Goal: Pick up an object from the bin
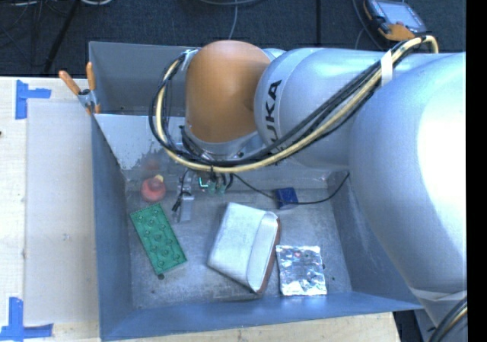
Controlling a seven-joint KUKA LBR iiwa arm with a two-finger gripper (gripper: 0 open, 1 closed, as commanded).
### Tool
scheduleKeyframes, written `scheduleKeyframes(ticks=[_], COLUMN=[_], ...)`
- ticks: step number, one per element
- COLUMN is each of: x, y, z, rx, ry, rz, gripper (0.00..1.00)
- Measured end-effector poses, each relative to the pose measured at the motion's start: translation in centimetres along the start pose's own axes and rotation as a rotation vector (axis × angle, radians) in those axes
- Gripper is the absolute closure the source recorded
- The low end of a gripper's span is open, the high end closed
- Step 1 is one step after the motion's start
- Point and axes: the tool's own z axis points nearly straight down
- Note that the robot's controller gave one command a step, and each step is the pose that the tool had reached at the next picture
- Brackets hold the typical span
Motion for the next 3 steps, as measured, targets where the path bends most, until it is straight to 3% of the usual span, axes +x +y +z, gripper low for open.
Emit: scheduleKeyframes(ticks=[1, 2, 3], x=[5.9, 5.4, 2.9], y=[3.7, 3.5, 2.5], z=[8.4, 7.7, -4.1], rx=[-0.001, -0.004, -0.005], ry=[-0.001, -0.010, -0.018], rz=[0.072, 0.079, 0.081], gripper=[0.00, 1.00, 1.00])
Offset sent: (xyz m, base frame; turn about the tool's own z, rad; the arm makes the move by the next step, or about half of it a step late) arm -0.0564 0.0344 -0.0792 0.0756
